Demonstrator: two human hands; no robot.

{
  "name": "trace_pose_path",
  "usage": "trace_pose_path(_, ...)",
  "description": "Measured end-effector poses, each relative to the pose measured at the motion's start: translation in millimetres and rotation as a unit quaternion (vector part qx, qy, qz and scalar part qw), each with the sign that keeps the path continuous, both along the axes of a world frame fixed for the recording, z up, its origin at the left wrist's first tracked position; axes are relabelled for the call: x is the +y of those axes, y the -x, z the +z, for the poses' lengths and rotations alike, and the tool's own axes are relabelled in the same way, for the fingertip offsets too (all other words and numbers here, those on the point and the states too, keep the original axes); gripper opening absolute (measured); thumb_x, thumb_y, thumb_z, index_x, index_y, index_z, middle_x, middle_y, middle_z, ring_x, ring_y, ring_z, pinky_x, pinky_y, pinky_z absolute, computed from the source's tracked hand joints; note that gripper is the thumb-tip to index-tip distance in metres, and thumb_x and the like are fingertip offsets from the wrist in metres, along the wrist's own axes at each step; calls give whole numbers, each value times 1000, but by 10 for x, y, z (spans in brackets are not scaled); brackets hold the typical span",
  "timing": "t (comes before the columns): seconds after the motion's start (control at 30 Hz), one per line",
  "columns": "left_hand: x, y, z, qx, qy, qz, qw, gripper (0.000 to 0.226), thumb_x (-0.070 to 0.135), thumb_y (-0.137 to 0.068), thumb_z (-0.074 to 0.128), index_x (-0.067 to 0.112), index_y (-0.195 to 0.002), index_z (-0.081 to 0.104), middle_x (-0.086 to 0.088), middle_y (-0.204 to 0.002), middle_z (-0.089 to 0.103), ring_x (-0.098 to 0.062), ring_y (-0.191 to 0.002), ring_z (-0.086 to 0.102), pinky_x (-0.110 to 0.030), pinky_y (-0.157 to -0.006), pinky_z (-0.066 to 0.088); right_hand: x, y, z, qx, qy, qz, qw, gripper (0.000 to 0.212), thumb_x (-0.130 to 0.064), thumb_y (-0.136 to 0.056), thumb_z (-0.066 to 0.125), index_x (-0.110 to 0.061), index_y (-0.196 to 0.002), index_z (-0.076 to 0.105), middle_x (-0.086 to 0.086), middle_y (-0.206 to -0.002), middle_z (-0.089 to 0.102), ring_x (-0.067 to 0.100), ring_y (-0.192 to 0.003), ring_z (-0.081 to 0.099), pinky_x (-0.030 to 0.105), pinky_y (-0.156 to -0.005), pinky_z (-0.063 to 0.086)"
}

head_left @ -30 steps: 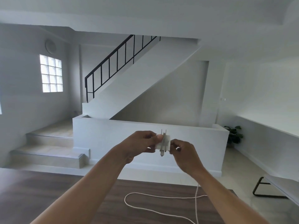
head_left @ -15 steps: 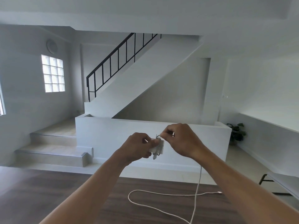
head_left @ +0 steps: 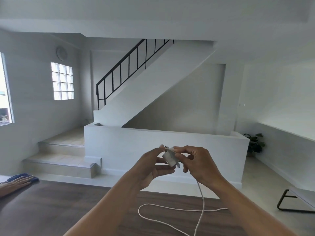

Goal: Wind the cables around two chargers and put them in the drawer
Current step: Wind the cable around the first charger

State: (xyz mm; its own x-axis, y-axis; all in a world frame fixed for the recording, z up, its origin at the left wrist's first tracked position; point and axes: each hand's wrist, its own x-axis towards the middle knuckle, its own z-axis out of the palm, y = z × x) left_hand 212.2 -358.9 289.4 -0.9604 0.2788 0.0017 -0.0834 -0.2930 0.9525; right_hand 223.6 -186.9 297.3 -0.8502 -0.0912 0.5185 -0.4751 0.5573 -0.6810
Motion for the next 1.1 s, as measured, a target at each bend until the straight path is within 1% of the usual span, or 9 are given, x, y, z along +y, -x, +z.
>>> trace_pose_path(0.1,11,7,-1,28,40,-14,999,38,36,-97,56,2,-110,69,-26,-96,67,-39,-86,70,-47,-88,58,51,-6,5,-9,-5,15,1000,12,-23,-89,67,-30,-94,75,-20,-107,71,11,-49,64,14,-49,43)
trace_pose_path(0.23,-2,-1,-18,63,64,-44,995,27,15,-97,53,-4,-104,71,-22,-92,73,-37,-87,70,-43,-88,58,123,-30,30,-41,-27,61,997,15,-20,-87,69,-30,-93,77,-16,-111,71,12,-53,66,15,-48,44)
trace_pose_path(0.3,7,-12,-30,67,71,-59,993,28,11,-97,52,-9,-106,69,-26,-98,71,-40,-91,70,-41,-87,58,168,-52,87,-39,-64,74,994,16,-19,-87,69,-33,-86,76,-16,-106,72,13,-56,68,13,-50,44)
trace_pose_path(0.43,19,-50,7,90,81,-109,987,27,10,-98,53,-8,-112,67,-26,-112,70,-43,-104,68,-38,-91,57,243,-71,269,-9,-142,57,988,9,-18,-84,72,-26,-82,74,-8,-82,73,11,-57,64,29,-63,51)
trace_pose_path(0.57,12,-54,109,119,132,-121,977,26,3,-98,51,-7,-119,61,-25,-114,70,-38,-101,70,-39,-91,57,273,-86,441,32,-196,53,979,10,-15,-83,71,-24,-79,73,-12,-78,70,1,-64,59,15,-60,44)
trace_pose_path(0.7,6,-67,185,168,203,-115,958,22,5,-95,57,-2,-116,59,-21,-104,72,-32,-89,72,-37,-84,58,310,-56,482,53,-163,51,984,7,-18,-82,73,-24,-78,74,-14,-78,71,2,-68,60,12,-61,42)
trace_pose_path(0.83,-12,-95,249,190,216,-120,950,22,3,-92,61,-2,-113,57,-18,-105,74,-31,-86,72,-31,-79,57,307,-6,432,40,-114,68,990,8,-17,-82,73,-22,-77,74,-12,-75,71,6,-58,54,14,-59,42)
trace_pose_path(0.97,-31,-126,264,202,175,-117,956,34,10,-83,67,-4,-112,58,-19,-104,74,-36,-90,72,-38,-85,57,333,70,317,6,-41,89,995,15,-16,-86,69,-24,-77,77,-8,-77,74,24,-71,64,34,-67,51)
trace_pose_path(1.1,-42,-136,247,203,116,-102,967,31,6,-87,65,-8,-114,57,-23,-104,72,-36,-92,72,-35,-80,58,285,116,172,-51,58,120,990,28,-5,-93,58,-22,-82,77,-4,-71,71,13,-63,58,30,-59,47)
